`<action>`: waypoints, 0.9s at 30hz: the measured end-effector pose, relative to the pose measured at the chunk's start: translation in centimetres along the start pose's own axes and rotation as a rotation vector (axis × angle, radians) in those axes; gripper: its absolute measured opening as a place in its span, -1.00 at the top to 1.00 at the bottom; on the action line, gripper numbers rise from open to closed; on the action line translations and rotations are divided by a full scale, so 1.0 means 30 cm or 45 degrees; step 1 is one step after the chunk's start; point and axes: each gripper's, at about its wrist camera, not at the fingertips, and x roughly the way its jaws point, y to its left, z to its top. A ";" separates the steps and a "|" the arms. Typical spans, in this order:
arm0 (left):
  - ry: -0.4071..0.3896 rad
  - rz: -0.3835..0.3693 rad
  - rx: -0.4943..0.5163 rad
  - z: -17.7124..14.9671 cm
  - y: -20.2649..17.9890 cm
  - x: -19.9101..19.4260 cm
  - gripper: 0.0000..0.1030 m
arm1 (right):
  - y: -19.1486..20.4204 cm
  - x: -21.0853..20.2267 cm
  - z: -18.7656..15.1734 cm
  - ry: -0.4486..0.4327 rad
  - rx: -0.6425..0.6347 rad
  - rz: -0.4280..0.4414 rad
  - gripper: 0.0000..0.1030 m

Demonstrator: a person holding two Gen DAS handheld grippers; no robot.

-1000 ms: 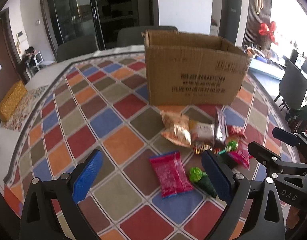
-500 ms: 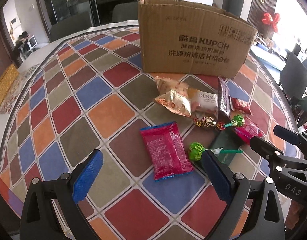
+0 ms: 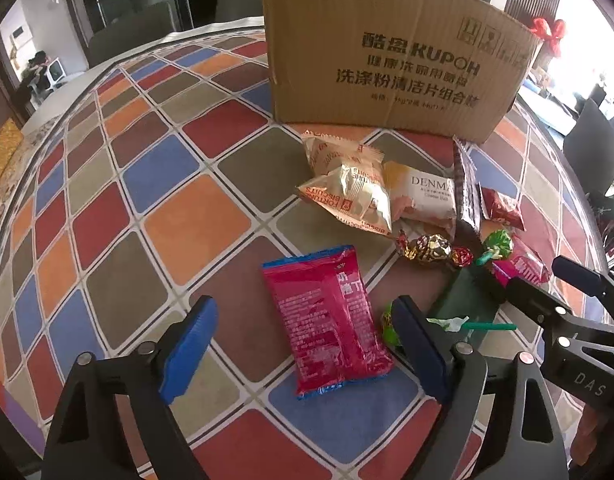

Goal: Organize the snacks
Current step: 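Grasp the pink snack bag with the left gripper while the right grasps the pink-white bag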

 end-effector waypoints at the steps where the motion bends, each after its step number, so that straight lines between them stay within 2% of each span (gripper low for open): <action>1: 0.000 0.001 0.002 0.003 -0.001 0.001 -0.70 | -0.002 0.004 0.000 0.003 0.000 0.001 -0.48; 10: 0.019 0.003 -0.004 0.030 0.001 0.027 -0.63 | -0.016 0.055 0.017 0.034 0.017 0.006 -0.48; 14: 0.062 0.010 0.002 0.042 -0.006 0.053 -0.32 | -0.029 0.081 0.021 0.058 0.049 0.016 -0.49; 16: 0.094 -0.015 -0.013 0.042 -0.002 0.067 -0.30 | -0.029 0.081 0.025 0.054 0.048 0.017 -0.48; 19: 0.110 -0.008 -0.009 0.043 -0.008 0.077 -0.11 | -0.030 0.084 0.029 0.052 0.057 0.014 -0.48; 21: 0.102 0.004 0.002 0.044 -0.014 0.076 -0.07 | -0.030 0.084 0.028 0.048 0.060 0.013 -0.48; 26: 0.094 0.004 0.012 0.045 -0.019 0.075 0.03 | -0.029 0.075 0.024 0.034 0.047 -0.004 -0.21; 27: 0.091 0.000 0.014 0.043 -0.019 0.074 0.12 | -0.027 0.072 0.023 0.029 0.044 -0.004 -0.16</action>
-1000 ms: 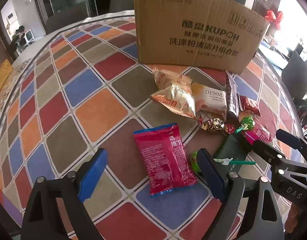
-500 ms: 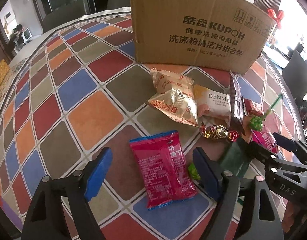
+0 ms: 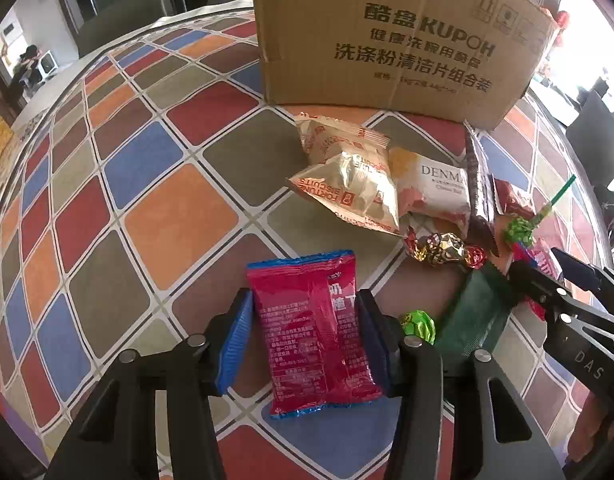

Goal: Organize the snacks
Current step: 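Grasp the pink snack bag with the left gripper while the right grasps the pink-white bag, then lift both bags into the cardboard box and open both grippers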

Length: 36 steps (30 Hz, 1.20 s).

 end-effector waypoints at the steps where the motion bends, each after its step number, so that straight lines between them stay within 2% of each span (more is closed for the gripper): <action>1: -0.003 0.002 0.006 -0.001 -0.001 -0.002 0.12 | -0.001 -0.003 -0.001 -0.002 -0.003 -0.001 -0.14; 3: -0.007 -0.002 0.009 -0.005 0.000 -0.005 0.15 | 0.004 -0.018 -0.004 -0.024 -0.011 0.007 0.03; 6: -0.022 -0.008 0.008 -0.020 -0.006 -0.029 0.16 | 0.010 -0.031 -0.008 -0.033 -0.013 0.020 0.08; 23: -0.206 -0.031 0.039 -0.022 -0.021 -0.228 0.17 | 0.036 -0.186 -0.004 -0.177 -0.038 0.096 0.09; 36: -0.401 -0.023 0.085 0.078 -0.035 -0.387 0.17 | 0.057 -0.325 0.091 -0.355 -0.065 0.139 0.09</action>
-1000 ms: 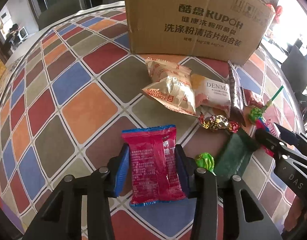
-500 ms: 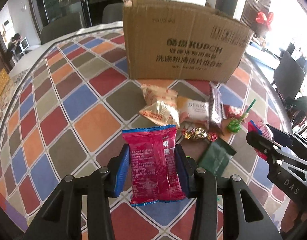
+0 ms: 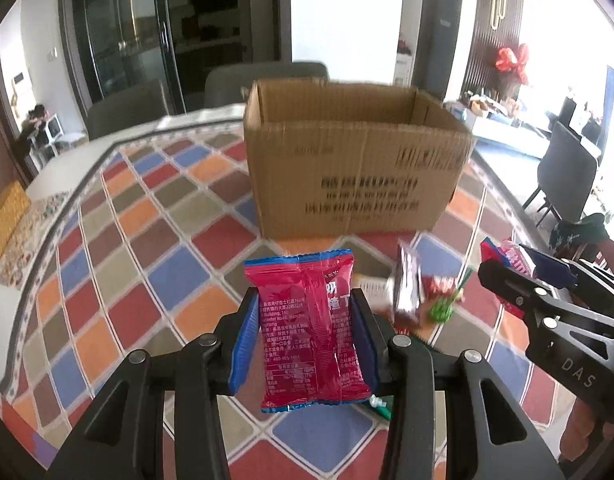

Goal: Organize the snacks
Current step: 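Lift both bags into the cardboard box and open both grippers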

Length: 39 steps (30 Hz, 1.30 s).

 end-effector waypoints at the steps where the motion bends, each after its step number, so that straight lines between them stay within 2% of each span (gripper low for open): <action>1: -0.018 0.004 0.005 0.015 -0.001 -0.010 0.17 | 0.004 -0.003 0.008 -0.010 -0.003 0.002 0.09; 12: -0.202 0.031 0.043 0.176 -0.006 -0.088 0.17 | 0.011 -0.040 0.161 -0.141 -0.028 0.023 0.09; 20: -0.285 0.047 0.062 0.284 -0.001 -0.101 0.17 | 0.011 -0.056 0.270 -0.227 -0.046 0.028 0.09; 30: -0.286 0.055 0.098 0.401 0.011 -0.037 0.16 | 0.022 -0.034 0.391 -0.283 -0.095 0.021 0.09; 39: -0.230 0.052 0.111 0.491 0.009 0.065 0.16 | 0.003 0.062 0.473 -0.259 -0.115 0.006 0.09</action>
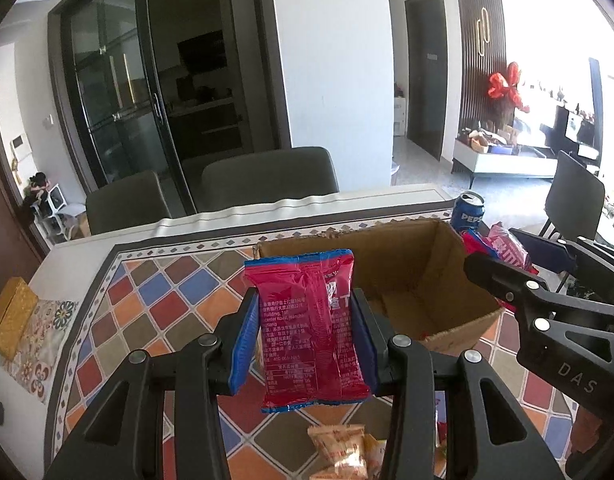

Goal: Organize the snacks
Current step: 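Lift both bags into the cardboard box and open both grippers, then withdraw both tools from the box back toward the remaining snacks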

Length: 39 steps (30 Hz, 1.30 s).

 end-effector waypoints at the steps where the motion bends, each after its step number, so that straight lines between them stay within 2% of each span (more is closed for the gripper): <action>1: 0.005 -0.001 0.002 0.004 -0.001 0.013 0.16 | -0.005 0.010 0.004 0.005 0.001 0.001 0.08; 11: 0.073 -0.021 -0.008 0.042 0.000 0.136 0.12 | -0.050 0.142 0.038 0.065 0.024 -0.001 0.06; 14: 0.074 0.017 -0.020 0.051 0.009 0.147 -0.10 | -0.056 0.169 0.040 0.089 0.031 -0.014 -0.13; 17: 0.057 0.032 -0.017 0.044 0.014 0.122 -0.21 | -0.063 0.176 0.039 0.112 0.042 -0.045 -0.31; 19: 0.047 0.046 -0.010 0.036 0.013 0.101 -0.26 | -0.066 0.164 0.030 0.105 0.042 -0.061 -0.31; 23: 0.033 0.062 -0.002 0.023 0.010 0.056 -0.33 | -0.055 0.131 0.027 0.086 0.035 -0.066 -0.44; 39: -0.021 0.013 -0.030 -0.087 -0.020 -0.180 -0.42 | -0.001 -0.111 -0.043 -0.016 -0.011 -0.072 -0.44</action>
